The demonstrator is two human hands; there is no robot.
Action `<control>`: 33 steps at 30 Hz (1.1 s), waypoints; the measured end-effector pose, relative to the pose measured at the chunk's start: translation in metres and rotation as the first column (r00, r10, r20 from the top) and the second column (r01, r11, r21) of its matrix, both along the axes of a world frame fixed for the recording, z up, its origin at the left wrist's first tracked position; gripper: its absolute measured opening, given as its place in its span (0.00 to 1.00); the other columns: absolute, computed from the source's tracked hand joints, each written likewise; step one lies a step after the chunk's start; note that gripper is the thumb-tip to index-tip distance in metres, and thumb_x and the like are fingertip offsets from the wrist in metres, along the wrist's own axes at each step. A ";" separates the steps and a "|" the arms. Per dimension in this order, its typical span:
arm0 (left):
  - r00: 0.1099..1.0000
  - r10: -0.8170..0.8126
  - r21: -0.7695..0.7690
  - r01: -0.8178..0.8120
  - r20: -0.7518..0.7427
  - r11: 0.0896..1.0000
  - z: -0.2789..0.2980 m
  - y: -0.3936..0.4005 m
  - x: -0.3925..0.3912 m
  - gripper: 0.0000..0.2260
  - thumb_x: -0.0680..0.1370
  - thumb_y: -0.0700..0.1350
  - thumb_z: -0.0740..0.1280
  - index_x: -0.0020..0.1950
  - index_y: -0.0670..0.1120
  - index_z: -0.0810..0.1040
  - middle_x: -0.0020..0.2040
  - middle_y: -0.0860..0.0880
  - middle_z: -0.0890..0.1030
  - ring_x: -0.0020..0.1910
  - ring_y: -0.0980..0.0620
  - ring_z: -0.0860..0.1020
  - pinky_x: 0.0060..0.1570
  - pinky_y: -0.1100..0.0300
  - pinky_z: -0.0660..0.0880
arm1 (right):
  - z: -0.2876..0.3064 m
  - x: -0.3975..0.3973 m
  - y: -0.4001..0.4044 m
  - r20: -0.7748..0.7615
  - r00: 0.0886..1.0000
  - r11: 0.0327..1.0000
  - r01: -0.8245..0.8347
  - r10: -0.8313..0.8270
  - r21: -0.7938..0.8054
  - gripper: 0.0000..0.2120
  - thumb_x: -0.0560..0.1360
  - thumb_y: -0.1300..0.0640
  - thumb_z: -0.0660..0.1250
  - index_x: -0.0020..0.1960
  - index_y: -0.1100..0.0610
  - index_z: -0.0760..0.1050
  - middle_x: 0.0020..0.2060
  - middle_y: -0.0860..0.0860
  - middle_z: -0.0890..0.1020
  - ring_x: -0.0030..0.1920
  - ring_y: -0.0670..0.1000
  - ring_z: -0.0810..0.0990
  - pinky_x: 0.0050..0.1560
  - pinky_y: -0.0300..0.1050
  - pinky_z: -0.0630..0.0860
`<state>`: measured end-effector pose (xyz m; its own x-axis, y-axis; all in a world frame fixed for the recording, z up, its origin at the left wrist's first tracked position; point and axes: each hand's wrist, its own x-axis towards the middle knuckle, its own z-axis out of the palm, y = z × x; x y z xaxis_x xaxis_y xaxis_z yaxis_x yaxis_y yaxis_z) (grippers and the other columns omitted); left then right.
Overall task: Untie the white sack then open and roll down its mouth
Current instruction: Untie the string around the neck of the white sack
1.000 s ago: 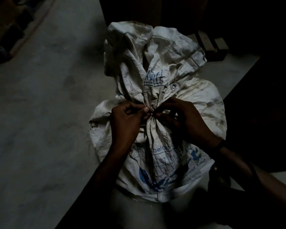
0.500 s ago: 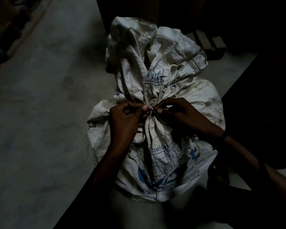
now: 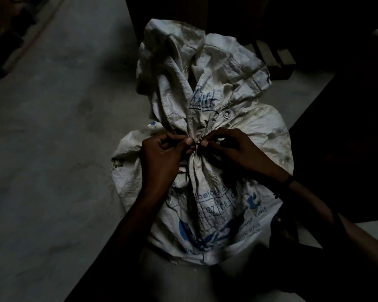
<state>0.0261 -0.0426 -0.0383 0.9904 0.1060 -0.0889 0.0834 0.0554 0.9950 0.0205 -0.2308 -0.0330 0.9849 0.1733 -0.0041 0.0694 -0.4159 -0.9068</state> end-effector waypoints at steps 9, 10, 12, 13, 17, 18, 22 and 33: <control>1.000 0.007 -0.037 -0.008 -0.023 0.999 0.003 0.000 -0.002 0.06 0.74 0.34 0.75 0.49 0.34 0.83 0.42 0.37 0.86 0.40 0.45 0.87 0.39 0.59 0.82 | 0.005 0.000 0.001 -0.173 0.983 0.957 -0.013 0.066 0.289 0.09 0.83 0.63 0.65 0.52 0.68 0.81 0.45 0.56 0.81 0.47 0.49 0.78 0.48 0.36 0.73; 1.000 0.008 -0.041 -0.009 -0.018 0.999 0.003 0.000 -0.002 0.05 0.74 0.34 0.75 0.48 0.34 0.83 0.42 0.37 0.86 0.41 0.45 0.87 0.40 0.59 0.82 | 0.007 0.001 0.001 -0.181 0.982 0.961 -0.009 0.061 0.277 0.09 0.83 0.63 0.65 0.52 0.68 0.81 0.45 0.57 0.82 0.47 0.50 0.78 0.47 0.37 0.72; 1.000 0.011 -0.035 -0.011 -0.007 0.999 0.003 0.001 -0.002 0.04 0.73 0.34 0.75 0.47 0.35 0.83 0.42 0.38 0.86 0.41 0.45 0.87 0.42 0.57 0.83 | 0.009 0.001 0.001 -0.108 0.993 0.987 -0.029 0.047 0.160 0.11 0.83 0.60 0.67 0.53 0.67 0.82 0.45 0.58 0.84 0.45 0.48 0.79 0.45 0.36 0.73; 1.000 0.013 -0.031 -0.013 -0.002 0.999 0.002 0.002 -0.002 0.05 0.73 0.34 0.75 0.47 0.34 0.83 0.42 0.38 0.86 0.41 0.45 0.87 0.42 0.57 0.83 | 0.008 0.000 0.001 -0.053 0.998 0.995 -0.039 0.044 0.087 0.11 0.82 0.57 0.68 0.52 0.64 0.84 0.45 0.56 0.85 0.43 0.45 0.80 0.44 0.36 0.73; 1.000 0.007 0.017 -0.007 0.006 1.000 0.003 0.003 -0.002 0.07 0.74 0.33 0.75 0.49 0.32 0.82 0.43 0.37 0.86 0.42 0.44 0.87 0.42 0.57 0.83 | 0.005 -0.003 0.003 0.010 0.999 0.998 -0.041 0.040 0.038 0.08 0.82 0.58 0.69 0.53 0.63 0.83 0.43 0.54 0.84 0.40 0.43 0.80 0.42 0.37 0.74; 1.000 -0.004 0.049 0.003 0.018 0.999 0.003 0.003 -0.002 0.07 0.74 0.34 0.75 0.49 0.32 0.82 0.43 0.38 0.86 0.43 0.45 0.87 0.42 0.58 0.83 | 0.006 -0.002 0.003 -0.009 0.999 0.996 -0.048 0.048 0.071 0.09 0.82 0.59 0.69 0.54 0.64 0.83 0.46 0.58 0.85 0.44 0.46 0.81 0.46 0.40 0.75; 0.997 -0.068 0.157 0.060 0.045 0.986 0.003 0.004 0.000 0.08 0.73 0.34 0.75 0.50 0.36 0.82 0.45 0.42 0.86 0.42 0.51 0.85 0.39 0.62 0.80 | 0.013 -0.002 -0.001 -0.209 0.975 0.950 -0.007 0.076 0.313 0.09 0.84 0.60 0.64 0.55 0.65 0.80 0.48 0.60 0.81 0.51 0.54 0.75 0.53 0.48 0.68; 0.990 -0.009 0.449 -0.055 0.138 0.892 0.003 0.010 -0.001 0.08 0.73 0.33 0.71 0.45 0.46 0.82 0.42 0.53 0.85 0.45 0.57 0.84 0.50 0.56 0.82 | 0.020 0.006 -0.001 -0.470 0.882 0.823 0.249 0.025 0.511 0.10 0.83 0.65 0.57 0.50 0.61 0.77 0.50 0.56 0.84 0.47 0.48 0.84 0.46 0.37 0.76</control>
<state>0.0249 -0.0324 -0.0352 0.9863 0.1260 0.1062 -0.0471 -0.4017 0.9146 0.0267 -0.2316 -0.0134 0.9105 0.1692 -0.3774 -0.4046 0.1745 -0.8977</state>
